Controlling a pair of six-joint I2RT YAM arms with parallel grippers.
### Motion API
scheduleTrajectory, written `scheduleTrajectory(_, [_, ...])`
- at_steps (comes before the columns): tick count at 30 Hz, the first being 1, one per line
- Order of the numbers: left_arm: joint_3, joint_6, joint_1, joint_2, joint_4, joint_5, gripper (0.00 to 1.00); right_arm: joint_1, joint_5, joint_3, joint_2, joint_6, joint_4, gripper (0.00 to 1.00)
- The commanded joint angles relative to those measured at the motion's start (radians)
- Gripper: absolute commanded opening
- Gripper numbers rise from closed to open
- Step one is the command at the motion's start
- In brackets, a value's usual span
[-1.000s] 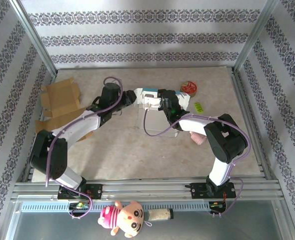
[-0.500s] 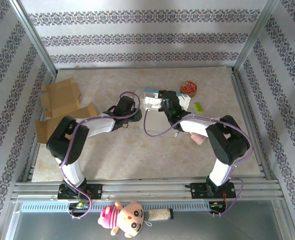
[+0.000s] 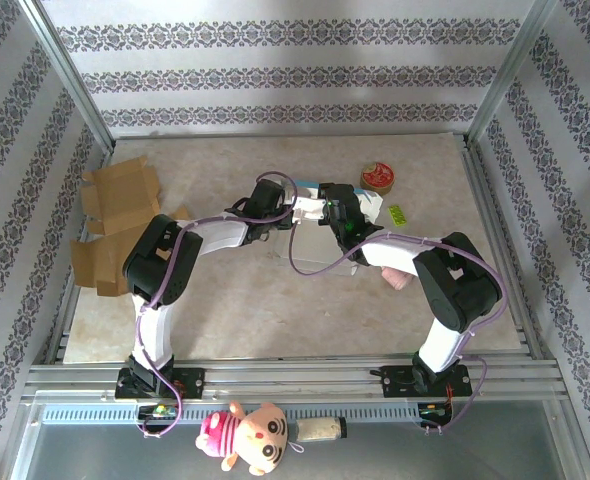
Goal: Fold the paper box
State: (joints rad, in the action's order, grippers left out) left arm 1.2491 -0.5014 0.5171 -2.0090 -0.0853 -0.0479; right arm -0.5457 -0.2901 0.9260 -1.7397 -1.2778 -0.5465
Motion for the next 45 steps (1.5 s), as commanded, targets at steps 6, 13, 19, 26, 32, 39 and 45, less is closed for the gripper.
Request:
scheduleTrajectory(6, [0.021,0.038,0.003,-0.033,-0.073,-0.085,0.39,-0.006,0.012,-0.007,0.032,0.028,0.022,0.03])
scheduleTrajectory(13, [0.018,0.06,0.005,-0.034,-0.103,-0.085,0.39,-0.009,0.009,-0.013,0.04,0.03,0.026,0.03])
scheduleTrajectory(19, [0.01,0.104,0.004,-0.01,-0.009,0.167,0.43,-0.01,0.006,-0.015,0.045,0.035,0.028,0.03])
scheduleTrajectory(26, [0.089,0.138,-0.003,-0.074,0.041,0.107,0.43,-0.009,0.012,-0.015,0.045,0.039,0.031,0.03])
scheduleTrajectory(32, [0.101,0.103,-0.012,-0.098,-0.022,-0.035,0.32,-0.009,0.012,-0.01,0.051,0.042,0.037,0.03])
scheduleTrajectory(39, [0.053,0.085,-0.012,-0.085,-0.177,-0.167,0.25,-0.012,0.016,-0.01,0.049,0.058,0.041,0.03])
scheduleTrajectory(45, [0.054,0.086,-0.013,-0.12,-0.267,-0.261,0.31,-0.014,0.012,-0.012,0.049,0.06,0.043,0.03])
